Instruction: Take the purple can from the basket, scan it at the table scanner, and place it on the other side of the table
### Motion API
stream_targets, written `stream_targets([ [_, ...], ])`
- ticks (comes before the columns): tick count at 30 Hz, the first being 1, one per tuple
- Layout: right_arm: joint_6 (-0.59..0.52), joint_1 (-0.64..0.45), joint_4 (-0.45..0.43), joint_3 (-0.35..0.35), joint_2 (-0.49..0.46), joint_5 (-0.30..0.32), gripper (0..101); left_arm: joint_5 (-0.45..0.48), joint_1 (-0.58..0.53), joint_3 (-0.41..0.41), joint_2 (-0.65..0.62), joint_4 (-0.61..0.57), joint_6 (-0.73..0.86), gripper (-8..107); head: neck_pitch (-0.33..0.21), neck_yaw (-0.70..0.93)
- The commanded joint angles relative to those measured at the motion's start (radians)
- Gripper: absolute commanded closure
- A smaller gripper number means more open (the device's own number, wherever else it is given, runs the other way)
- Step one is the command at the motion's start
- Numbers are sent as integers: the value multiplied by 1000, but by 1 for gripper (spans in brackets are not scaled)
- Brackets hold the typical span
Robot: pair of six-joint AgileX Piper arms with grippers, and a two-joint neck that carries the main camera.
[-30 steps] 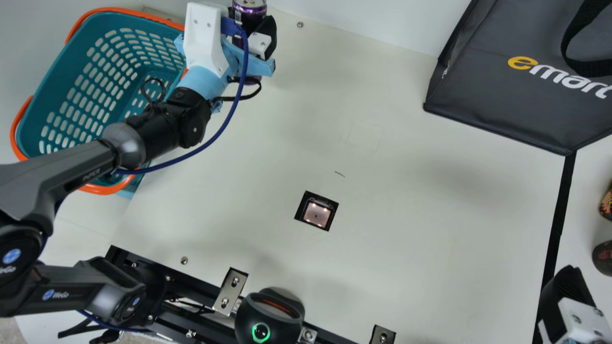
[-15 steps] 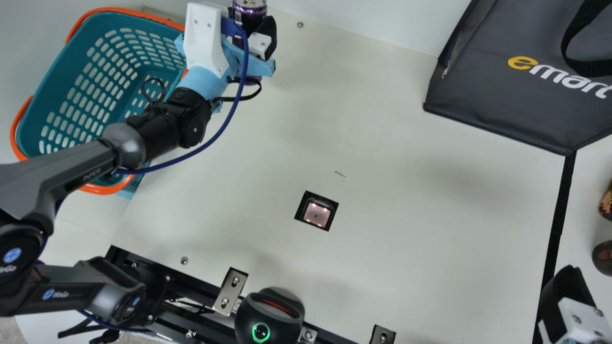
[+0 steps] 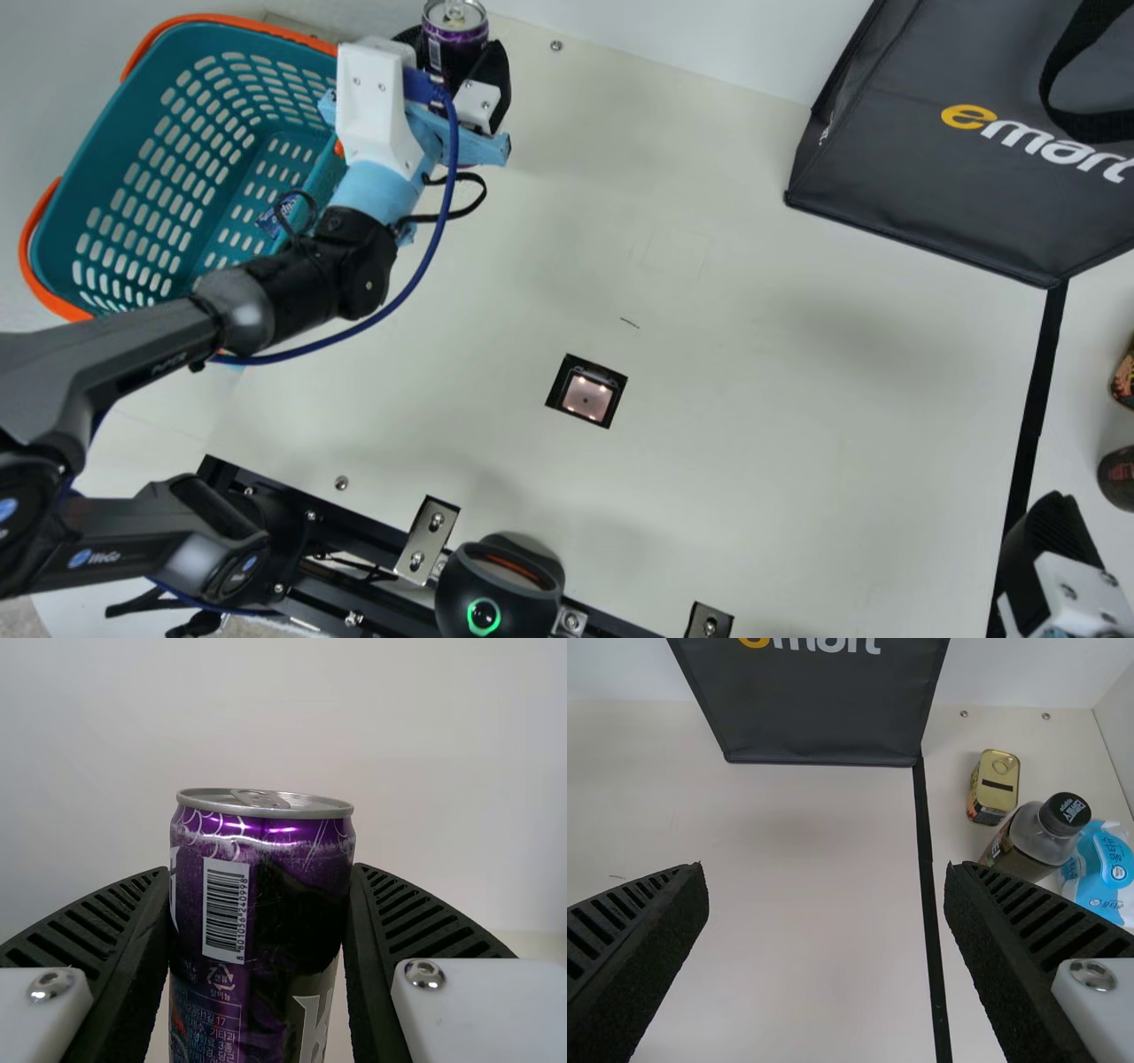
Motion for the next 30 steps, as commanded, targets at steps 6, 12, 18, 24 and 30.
stream_targets([
  [6, 0, 0, 0, 0, 0, 0, 6, -80, -18, 55, -5, 36, -15, 107, -27, 4],
  [12, 0, 0, 0, 0, 0, 0, 6, -136, -16, 79, 27, 104, -51, 107, -27, 4],
  [18, 0, 0, 0, 0, 0, -1, 6, -185, -11, 71, 77, 156, -95, 107, -27, 4],
  [24, 0, 0, 0, 0, 0, -1, 6, -222, -9, 40, 137, 179, -124, 107, -27, 4],
  [30, 0, 0, 0, 0, 0, -1, 6, -263, -10, 5, 204, 184, -144, 107, -27, 4],
])
